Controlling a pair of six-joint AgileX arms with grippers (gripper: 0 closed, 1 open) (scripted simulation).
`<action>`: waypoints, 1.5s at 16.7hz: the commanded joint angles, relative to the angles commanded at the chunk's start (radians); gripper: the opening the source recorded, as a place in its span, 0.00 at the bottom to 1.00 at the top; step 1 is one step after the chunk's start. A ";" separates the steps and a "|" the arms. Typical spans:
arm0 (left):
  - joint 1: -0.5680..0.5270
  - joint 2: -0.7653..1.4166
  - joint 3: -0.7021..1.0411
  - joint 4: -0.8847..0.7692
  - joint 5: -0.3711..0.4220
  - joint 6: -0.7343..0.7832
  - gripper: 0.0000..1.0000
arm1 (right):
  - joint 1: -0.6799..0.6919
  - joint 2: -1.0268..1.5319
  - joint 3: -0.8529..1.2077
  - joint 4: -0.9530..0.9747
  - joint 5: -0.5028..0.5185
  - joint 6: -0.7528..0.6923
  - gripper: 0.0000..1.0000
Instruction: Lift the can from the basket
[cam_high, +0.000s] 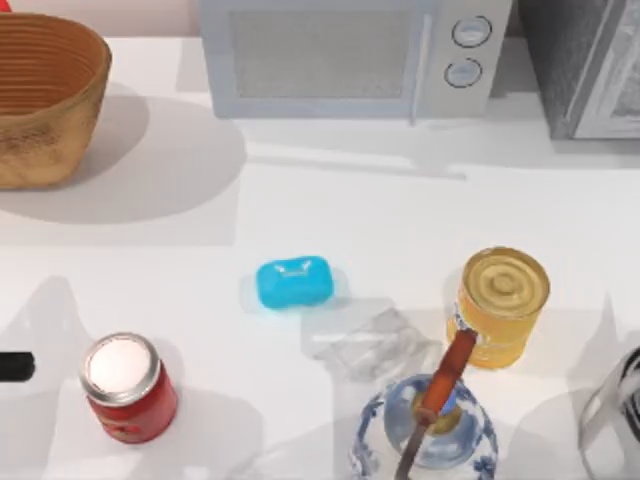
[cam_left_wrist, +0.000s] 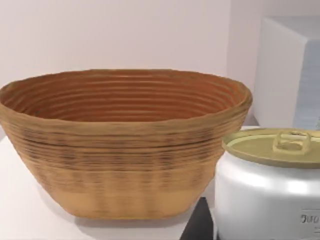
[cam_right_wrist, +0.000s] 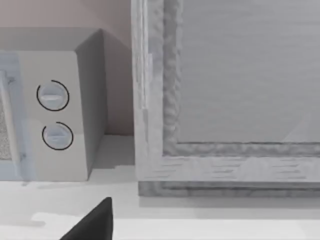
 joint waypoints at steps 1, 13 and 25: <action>-0.002 0.028 0.013 0.014 0.014 0.000 0.00 | 0.000 0.000 0.000 0.000 0.000 0.000 1.00; -0.094 0.944 0.450 0.481 0.508 0.015 0.00 | 0.000 0.000 0.000 0.000 0.000 0.000 1.00; -0.205 2.064 0.984 1.051 1.110 0.032 0.00 | 0.000 0.000 0.000 0.000 0.000 0.000 1.00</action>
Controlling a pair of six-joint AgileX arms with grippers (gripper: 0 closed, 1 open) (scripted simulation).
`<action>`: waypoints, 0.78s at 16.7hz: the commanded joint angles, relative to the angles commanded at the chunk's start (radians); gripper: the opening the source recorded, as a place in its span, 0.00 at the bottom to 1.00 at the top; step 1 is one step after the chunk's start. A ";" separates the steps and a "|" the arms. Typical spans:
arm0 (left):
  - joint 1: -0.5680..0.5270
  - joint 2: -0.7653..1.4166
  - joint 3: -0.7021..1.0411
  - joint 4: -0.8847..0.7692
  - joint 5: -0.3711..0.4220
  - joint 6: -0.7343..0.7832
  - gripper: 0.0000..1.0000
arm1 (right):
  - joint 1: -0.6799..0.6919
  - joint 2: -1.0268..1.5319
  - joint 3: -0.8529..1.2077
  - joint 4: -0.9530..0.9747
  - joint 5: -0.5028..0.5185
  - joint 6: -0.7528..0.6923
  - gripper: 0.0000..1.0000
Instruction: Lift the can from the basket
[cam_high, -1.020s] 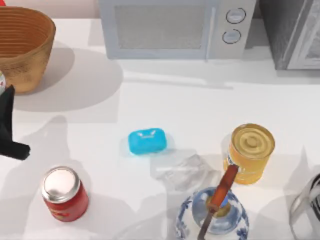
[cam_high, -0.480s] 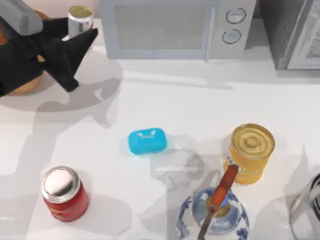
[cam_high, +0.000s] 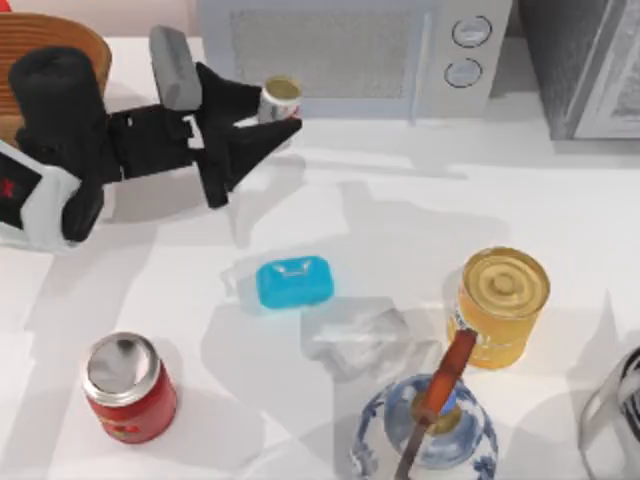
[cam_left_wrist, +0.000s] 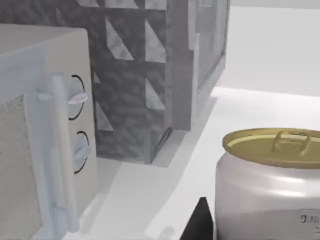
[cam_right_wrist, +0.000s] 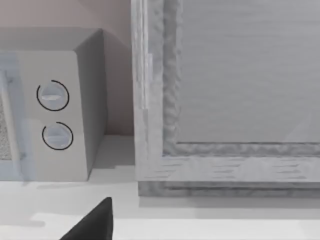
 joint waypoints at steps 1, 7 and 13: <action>-0.007 0.073 0.035 0.037 0.039 0.001 0.00 | 0.000 0.000 0.000 0.000 0.000 0.000 1.00; -0.038 0.390 0.187 0.200 0.210 0.006 0.00 | 0.000 0.000 0.000 0.000 0.000 0.000 1.00; -0.046 0.459 0.219 0.235 0.247 0.007 0.00 | 0.000 0.000 0.000 0.000 0.000 0.000 1.00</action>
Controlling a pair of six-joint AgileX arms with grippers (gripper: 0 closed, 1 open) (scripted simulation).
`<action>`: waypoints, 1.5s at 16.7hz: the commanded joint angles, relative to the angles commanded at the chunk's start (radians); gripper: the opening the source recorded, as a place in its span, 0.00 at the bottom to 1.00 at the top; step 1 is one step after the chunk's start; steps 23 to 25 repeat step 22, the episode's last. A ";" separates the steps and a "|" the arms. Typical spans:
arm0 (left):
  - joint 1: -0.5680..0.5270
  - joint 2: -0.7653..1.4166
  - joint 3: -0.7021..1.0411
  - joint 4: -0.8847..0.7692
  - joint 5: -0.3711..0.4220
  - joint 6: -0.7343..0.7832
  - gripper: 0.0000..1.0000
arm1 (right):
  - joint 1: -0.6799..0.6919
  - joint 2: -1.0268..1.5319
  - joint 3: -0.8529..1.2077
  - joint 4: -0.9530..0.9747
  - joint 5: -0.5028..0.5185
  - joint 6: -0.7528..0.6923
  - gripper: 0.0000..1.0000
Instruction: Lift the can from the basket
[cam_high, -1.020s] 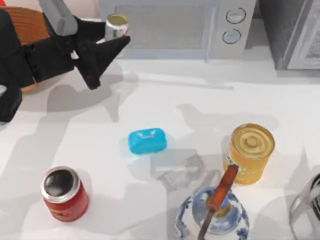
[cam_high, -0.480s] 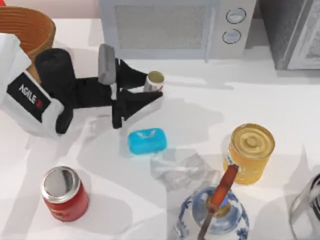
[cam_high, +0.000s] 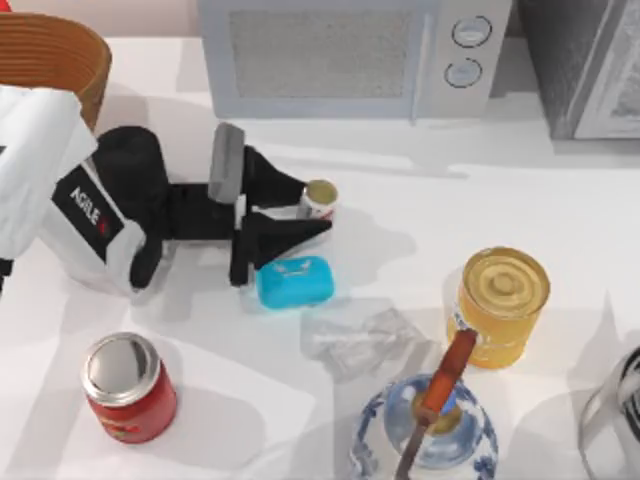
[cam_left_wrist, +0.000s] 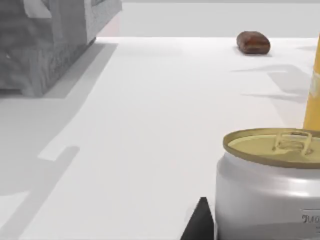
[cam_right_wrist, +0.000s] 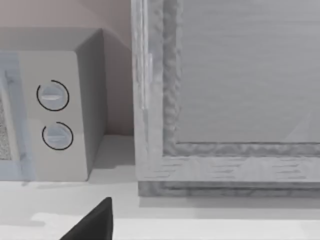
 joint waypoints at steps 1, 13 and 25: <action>0.000 0.000 0.000 0.000 0.000 0.000 0.00 | 0.000 0.000 0.000 0.000 0.000 0.000 1.00; 0.000 0.000 0.000 0.000 0.000 0.000 0.75 | 0.000 0.000 0.000 0.000 0.000 0.000 1.00; 0.000 0.000 0.000 0.000 0.000 0.000 1.00 | 0.000 0.000 0.000 0.000 0.000 0.000 1.00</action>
